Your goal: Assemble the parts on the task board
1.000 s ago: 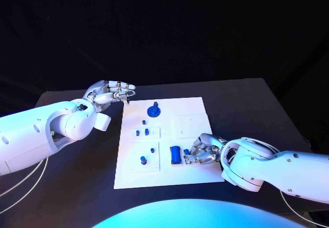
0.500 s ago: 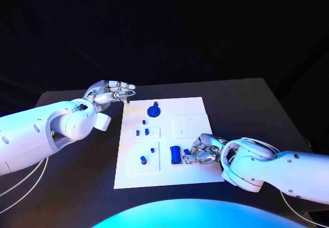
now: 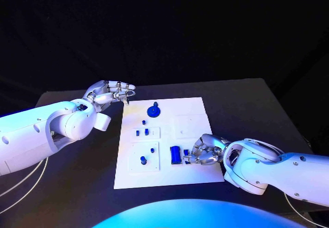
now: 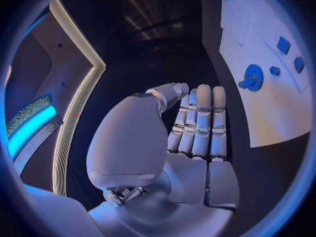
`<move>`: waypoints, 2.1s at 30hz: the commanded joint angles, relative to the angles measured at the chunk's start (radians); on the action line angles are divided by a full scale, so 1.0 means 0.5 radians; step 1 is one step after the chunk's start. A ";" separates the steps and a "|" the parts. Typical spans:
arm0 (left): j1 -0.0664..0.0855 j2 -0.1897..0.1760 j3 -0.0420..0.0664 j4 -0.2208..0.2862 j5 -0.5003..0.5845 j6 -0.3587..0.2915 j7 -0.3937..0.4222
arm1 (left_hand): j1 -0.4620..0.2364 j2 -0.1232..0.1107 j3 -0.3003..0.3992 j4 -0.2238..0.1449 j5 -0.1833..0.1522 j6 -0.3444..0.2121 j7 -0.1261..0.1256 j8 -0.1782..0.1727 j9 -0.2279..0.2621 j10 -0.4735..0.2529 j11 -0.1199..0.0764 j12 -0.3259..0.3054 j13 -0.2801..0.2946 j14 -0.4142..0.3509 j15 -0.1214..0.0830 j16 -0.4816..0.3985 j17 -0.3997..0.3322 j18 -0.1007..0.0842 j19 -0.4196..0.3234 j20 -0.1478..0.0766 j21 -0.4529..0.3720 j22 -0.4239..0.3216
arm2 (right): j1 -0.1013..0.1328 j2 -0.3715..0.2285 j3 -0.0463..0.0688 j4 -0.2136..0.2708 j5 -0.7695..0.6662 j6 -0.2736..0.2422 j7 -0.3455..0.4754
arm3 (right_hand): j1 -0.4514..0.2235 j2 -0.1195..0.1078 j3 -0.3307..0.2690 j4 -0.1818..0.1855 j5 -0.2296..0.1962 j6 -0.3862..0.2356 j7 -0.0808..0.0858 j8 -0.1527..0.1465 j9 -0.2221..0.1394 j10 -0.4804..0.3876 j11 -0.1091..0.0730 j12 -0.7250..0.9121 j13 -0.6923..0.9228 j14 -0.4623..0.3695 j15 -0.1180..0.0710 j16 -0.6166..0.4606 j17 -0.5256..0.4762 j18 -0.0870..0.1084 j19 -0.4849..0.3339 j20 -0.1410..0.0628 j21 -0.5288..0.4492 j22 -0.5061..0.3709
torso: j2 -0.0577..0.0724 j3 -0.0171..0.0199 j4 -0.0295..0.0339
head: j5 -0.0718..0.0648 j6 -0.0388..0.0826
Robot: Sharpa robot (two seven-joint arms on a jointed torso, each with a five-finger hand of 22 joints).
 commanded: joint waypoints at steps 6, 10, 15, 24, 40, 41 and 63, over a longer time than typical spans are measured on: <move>0.001 0.003 0.001 0.001 0.000 0.027 0.008 | -0.020 0.000 0.009 0.003 -0.001 -0.007 0.005 -0.006 -0.003 -0.014 -0.006 0.013 -0.003 -0.010 0.008 -0.006 -0.004 0.027 -0.016 -0.004 0.007 0.002 | 0.002 -0.016 0.001 0.012 -0.054 0.030 0.030 | 0.058 0.010 -0.008 -0.025 0.036 0.009 -0.008 -0.010 0.007 0.131 0.001 0.009 0.416 0.190 -0.007 0.005 0.390 -0.022 0.201 -0.009 -0.002 0.517 | 0.000 -0.0003 0.000 | -0.001 0.001; 0.001 0.004 0.001 0.000 0.000 0.026 0.008 | -0.020 0.000 0.009 0.003 -0.001 -0.007 0.005 -0.006 -0.003 -0.014 -0.006 0.013 -0.003 -0.010 0.008 -0.006 -0.004 0.027 -0.016 -0.004 0.007 0.002 | 0.003 -0.017 0.001 0.001 -0.051 0.081 0.042 | 0.230 0.005 0.015 -0.082 -0.116 0.006 -0.005 -0.022 0.012 0.130 0.002 0.007 0.415 0.189 -0.006 0.005 0.390 -0.021 0.200 -0.008 -0.004 0.516 | 0.001 -0.0013 0.000 | 0.000 0.000; 0.001 0.006 0.001 -0.001 0.000 0.028 0.007 | -0.021 0.000 0.010 0.002 -0.001 -0.008 0.005 -0.006 -0.004 -0.015 -0.007 0.013 -0.004 -0.011 0.009 -0.006 -0.004 0.027 -0.017 -0.004 0.007 0.002 | 0.003 -0.001 0.001 -0.016 -0.056 0.113 0.051 | 0.340 -0.009 0.040 -0.119 -0.280 0.013 -0.007 -0.035 0.011 0.132 0.002 0.011 0.418 0.190 -0.006 0.005 0.391 -0.021 0.200 -0.007 -0.005 0.516 | 0.001 -0.0004 0.002 | 0.000 -0.003; 0.001 0.007 0.001 -0.001 0.000 0.029 0.008 | -0.021 0.000 0.010 0.002 -0.001 -0.008 0.005 -0.006 -0.004 -0.015 -0.007 0.013 -0.004 -0.011 0.009 -0.006 -0.004 0.027 -0.017 -0.004 0.007 0.002 | -0.002 0.073 0.001 -0.103 -0.085 0.115 0.040 | 0.379 -0.011 0.046 -0.130 -0.337 0.026 -0.009 -0.038 0.010 0.136 0.001 0.022 0.425 0.190 -0.006 0.006 0.394 -0.022 0.201 -0.007 0.000 0.517 | 0.001 -0.0015 0.003 | 0.000 -0.006; 0.001 0.004 0.001 0.000 0.000 0.028 0.007 | -0.020 0.001 0.016 -0.001 0.000 -0.009 0.004 -0.006 -0.005 -0.016 -0.007 0.015 -0.004 -0.014 0.008 -0.007 -0.005 0.028 -0.021 -0.004 0.008 0.004 | -0.007 0.067 0.001 -0.115 -0.107 0.071 0.043 | 0.338 -0.001 0.030 -0.079 -0.317 0.040 -0.009 -0.039 0.011 0.137 0.000 0.023 0.426 0.190 -0.007 0.005 0.391 -0.022 0.201 -0.008 -0.002 0.517 | 0.000 0.0000 -0.001 | 0.007 0.008; 0.001 0.005 0.001 -0.002 -0.001 0.029 0.007 | -0.020 0.001 0.016 -0.001 0.000 -0.009 0.004 -0.006 -0.005 -0.016 -0.007 0.015 -0.004 -0.014 0.008 -0.007 -0.005 0.028 -0.021 -0.004 0.008 0.004 | -0.004 0.058 0.002 -0.106 -0.106 0.057 0.055 | 0.298 -0.006 0.001 -0.037 -0.330 0.045 -0.007 -0.038 0.013 0.137 0.002 0.022 0.426 0.190 -0.005 0.005 0.392 -0.021 0.200 -0.007 -0.003 0.516 | -0.001 -0.0003 -0.001 | 0.007 0.012; -0.005 0.076 -0.028 -0.138 0.180 -0.071 0.308 | -0.161 -0.073 -0.191 0.192 -0.049 -0.067 0.004 0.022 0.006 -0.054 0.004 0.047 -0.019 -0.181 0.048 -0.217 -0.097 0.026 -0.049 0.064 -0.430 -0.286 | 0.234 0.171 0.033 -0.666 0.936 -0.389 1.237 | 0.619 0.279 -0.755 -0.015 -0.280 -0.216 0.111 -0.244 -0.008 -0.121 0.108 -0.391 0.188 0.123 0.086 -0.116 0.135 0.106 0.006 0.075 -0.701 0.333 | -0.071 -0.0332 -0.024 | 0.005 0.165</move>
